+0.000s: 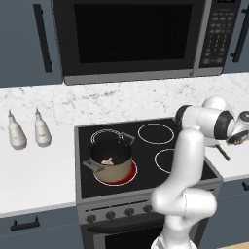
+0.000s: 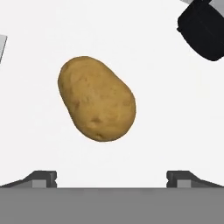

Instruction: Put the garlic and potato in the pot. Retrieve the spatula and lightly stir the vegetables in the pot.

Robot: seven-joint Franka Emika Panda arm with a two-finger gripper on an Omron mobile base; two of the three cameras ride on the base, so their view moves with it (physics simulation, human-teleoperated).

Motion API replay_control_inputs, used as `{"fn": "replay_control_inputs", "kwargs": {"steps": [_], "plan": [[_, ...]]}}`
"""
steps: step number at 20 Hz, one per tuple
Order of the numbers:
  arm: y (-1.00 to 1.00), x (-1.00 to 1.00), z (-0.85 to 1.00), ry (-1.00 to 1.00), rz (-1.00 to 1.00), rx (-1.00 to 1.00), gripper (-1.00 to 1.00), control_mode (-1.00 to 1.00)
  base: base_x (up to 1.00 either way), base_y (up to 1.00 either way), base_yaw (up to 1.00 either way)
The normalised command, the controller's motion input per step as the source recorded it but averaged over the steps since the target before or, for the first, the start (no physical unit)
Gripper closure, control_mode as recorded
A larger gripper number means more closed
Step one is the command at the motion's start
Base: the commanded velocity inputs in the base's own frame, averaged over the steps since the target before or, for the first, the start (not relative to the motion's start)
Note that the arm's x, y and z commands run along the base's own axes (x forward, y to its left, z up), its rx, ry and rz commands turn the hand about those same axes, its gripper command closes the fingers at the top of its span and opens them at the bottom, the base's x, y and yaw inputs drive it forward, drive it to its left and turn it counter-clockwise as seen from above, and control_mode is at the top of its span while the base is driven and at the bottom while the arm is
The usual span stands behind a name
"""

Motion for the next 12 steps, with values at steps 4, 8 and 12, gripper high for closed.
{"fn": "replay_control_inputs", "kwargs": {"steps": [4,8,12], "plan": [[-0.18,0.57,-0.07,0.09,0.05,0.05,-1.0,-1.0,0.0,0.0,0.0],[0.0,0.53,-0.08,0.1,0.14,0.07,-1.0,-1.0,0.0,0.0,0.0],[-0.13,0.49,0.0,0.06,0.11,0.04,-1.0,-1.0,0.0,0.0,0.0]]}}
